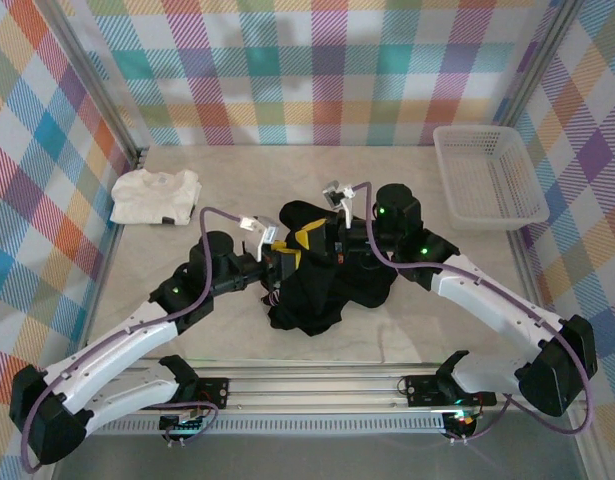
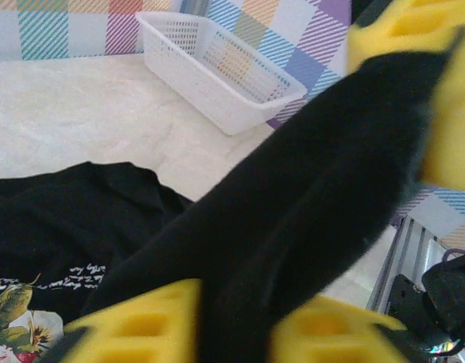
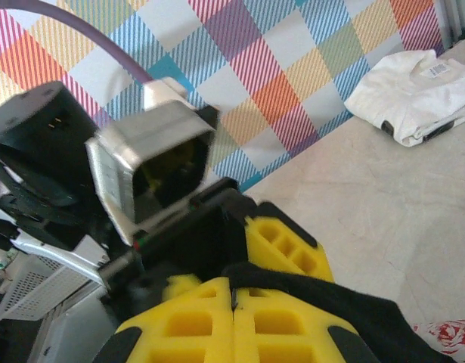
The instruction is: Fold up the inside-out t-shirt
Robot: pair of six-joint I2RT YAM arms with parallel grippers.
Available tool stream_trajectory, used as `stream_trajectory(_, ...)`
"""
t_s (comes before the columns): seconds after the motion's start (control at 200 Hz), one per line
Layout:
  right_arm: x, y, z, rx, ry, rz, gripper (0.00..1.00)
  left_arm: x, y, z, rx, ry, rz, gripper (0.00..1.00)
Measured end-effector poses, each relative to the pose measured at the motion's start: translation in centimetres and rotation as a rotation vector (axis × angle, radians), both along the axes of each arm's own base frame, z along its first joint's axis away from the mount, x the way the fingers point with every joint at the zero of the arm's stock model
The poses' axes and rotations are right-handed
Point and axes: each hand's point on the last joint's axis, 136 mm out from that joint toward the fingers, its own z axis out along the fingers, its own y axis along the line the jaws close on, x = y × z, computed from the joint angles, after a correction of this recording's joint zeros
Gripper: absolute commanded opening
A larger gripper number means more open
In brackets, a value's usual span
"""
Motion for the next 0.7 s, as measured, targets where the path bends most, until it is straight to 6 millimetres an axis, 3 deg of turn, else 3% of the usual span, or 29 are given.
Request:
stream_trajectory(0.165, 0.1, -1.1, -0.6, -0.044, -0.017, -0.025, 0.31, 0.1, 0.4, 1.1, -0.041, -0.044, -0.001, 0.00)
stream_trajectory(0.35, 0.9, -4.8, -0.6, -0.129, -0.200, -0.129, 0.53, -0.5, 1.8, 1.7, -0.108, -0.070, -0.026, 0.00)
stream_trajectory(0.475, 1.7, -5.5, -2.8, -0.203, -0.284, -0.120, 0.56, -1.3, 1.8, 2.2, -0.134, -0.077, -0.064, 0.00)
stream_trajectory(0.64, 2.7, -3.9, -8.1, -0.291, -0.246, 0.001, 0.57, -1.9, 1.7, 2.6, -0.147, -0.083, -0.091, 0.00)
stream_trajectory(0.7, 2.9, -3.4, -9.7, -0.309, -0.220, 0.036, 0.53, -2.0, 1.7, 2.6, -0.147, -0.082, -0.096, 0.00)
